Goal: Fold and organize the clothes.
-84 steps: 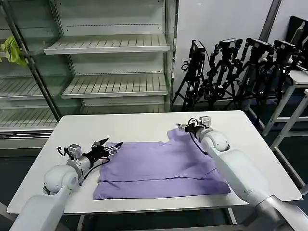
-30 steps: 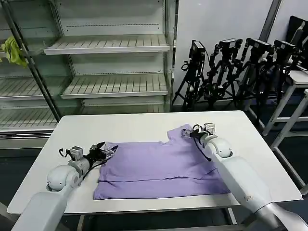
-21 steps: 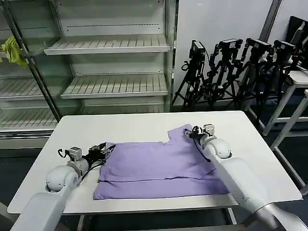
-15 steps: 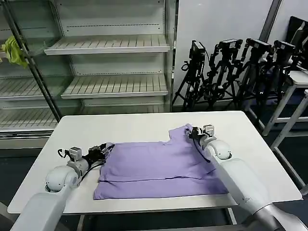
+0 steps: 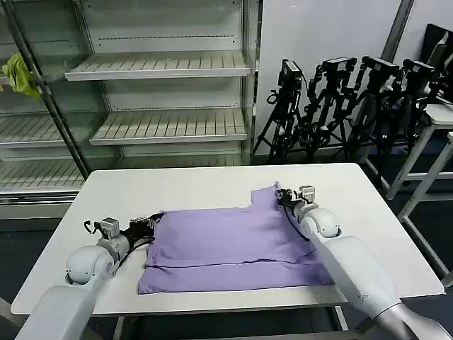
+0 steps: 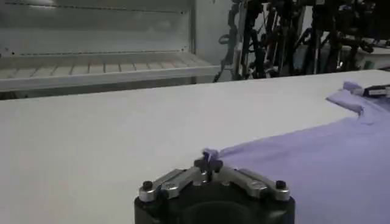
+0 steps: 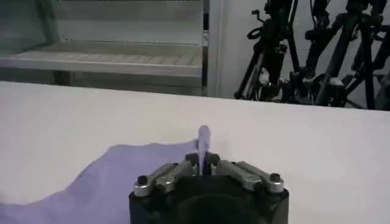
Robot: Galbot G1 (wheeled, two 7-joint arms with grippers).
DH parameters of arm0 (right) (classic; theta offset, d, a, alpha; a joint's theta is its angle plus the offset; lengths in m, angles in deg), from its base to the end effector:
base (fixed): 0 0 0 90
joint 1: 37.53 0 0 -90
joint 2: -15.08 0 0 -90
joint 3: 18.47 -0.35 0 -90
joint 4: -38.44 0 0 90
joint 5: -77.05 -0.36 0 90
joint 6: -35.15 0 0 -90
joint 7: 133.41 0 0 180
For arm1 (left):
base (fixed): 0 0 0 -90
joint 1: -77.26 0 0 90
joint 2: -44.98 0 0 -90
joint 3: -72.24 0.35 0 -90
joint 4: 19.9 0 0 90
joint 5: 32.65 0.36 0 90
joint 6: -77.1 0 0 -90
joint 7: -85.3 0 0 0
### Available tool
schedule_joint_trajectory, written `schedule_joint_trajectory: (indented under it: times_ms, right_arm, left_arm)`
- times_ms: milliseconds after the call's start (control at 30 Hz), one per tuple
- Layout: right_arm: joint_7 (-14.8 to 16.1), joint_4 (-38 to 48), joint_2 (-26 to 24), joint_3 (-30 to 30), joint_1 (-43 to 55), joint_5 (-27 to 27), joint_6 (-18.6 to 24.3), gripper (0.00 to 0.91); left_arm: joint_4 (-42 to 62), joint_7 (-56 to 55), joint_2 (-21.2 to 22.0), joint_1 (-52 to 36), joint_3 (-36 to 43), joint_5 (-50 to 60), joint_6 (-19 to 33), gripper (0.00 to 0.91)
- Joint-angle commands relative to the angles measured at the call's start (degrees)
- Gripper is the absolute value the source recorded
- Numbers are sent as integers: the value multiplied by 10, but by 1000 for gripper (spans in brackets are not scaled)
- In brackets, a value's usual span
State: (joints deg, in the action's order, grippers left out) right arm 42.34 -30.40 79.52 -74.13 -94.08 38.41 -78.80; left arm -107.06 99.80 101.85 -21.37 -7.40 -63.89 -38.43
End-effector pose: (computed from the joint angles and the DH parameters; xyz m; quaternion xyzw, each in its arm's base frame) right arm 0.5150 -0.0362 -0.2766 0.1236 -0.9663 0.0350 0.2229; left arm 0.4012 0.1469 -0.2864 -0.1775 -0.9598 -0.0090 0.2174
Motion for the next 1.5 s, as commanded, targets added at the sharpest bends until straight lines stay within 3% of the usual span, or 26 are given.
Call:
schedule_joint_trajectory:
  times_ms: [33, 467, 967, 1500]
  right_arm:
    - [1, -1, 0, 1, -1, 0, -1, 0]
    - [6, -34, -12, -19, -9, 0, 14, 0]
    - [-12, -163, -59, -69, -63, -34, 10, 0]
    - [-20, -352, -146, -150, -213, -52, 6, 0]
  left_arm:
    - [-3, -1, 0, 0, -1, -1, 2, 50]
    - [-23, -3, 5, 3, -14, -11, 8, 50]
    - [-105, -6, -7, 55, -48, -25, 7, 50]
    - [-271, -16, -37, 203, -137, -59, -3, 50]
